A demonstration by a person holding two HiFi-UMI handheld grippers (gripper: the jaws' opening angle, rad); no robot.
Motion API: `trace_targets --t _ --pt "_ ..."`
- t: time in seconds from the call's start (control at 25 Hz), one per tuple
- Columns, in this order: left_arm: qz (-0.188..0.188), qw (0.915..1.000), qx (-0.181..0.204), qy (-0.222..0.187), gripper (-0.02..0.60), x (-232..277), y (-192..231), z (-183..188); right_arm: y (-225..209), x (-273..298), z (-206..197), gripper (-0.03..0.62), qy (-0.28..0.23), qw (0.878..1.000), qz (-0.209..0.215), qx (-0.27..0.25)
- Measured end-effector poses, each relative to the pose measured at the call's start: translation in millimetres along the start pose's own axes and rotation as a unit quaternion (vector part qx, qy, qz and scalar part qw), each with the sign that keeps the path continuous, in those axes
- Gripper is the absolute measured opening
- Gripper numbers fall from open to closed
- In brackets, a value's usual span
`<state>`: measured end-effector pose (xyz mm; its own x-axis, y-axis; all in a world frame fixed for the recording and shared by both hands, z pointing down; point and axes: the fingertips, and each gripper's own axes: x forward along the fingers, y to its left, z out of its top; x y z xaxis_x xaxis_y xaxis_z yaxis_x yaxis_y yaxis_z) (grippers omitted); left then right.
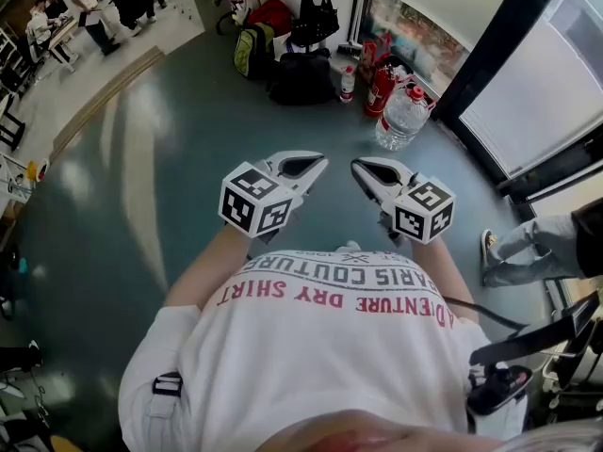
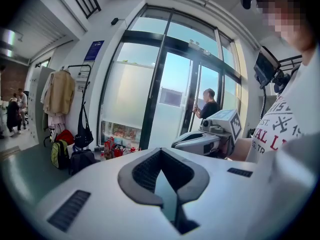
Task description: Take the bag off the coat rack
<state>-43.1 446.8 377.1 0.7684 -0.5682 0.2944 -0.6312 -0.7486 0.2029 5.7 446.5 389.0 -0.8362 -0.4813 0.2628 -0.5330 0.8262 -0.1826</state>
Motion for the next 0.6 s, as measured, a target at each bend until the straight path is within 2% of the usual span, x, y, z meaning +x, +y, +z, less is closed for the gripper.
trace_targets --t 0.44,0.6 --pt "-0.008 0.9999 -0.006 0.002 0.002 -0.2 15.2 8.6 -9.4 10.5 8.7 0.002 0.007 1.0 -0.012 0.013" --pt "-0.004 0.9999 -0.008 -0.012 0.003 -7.6 20.2 13.3 -5.0 13.1 11.4 0.002 0.012 1.0 -0.015 0.003"
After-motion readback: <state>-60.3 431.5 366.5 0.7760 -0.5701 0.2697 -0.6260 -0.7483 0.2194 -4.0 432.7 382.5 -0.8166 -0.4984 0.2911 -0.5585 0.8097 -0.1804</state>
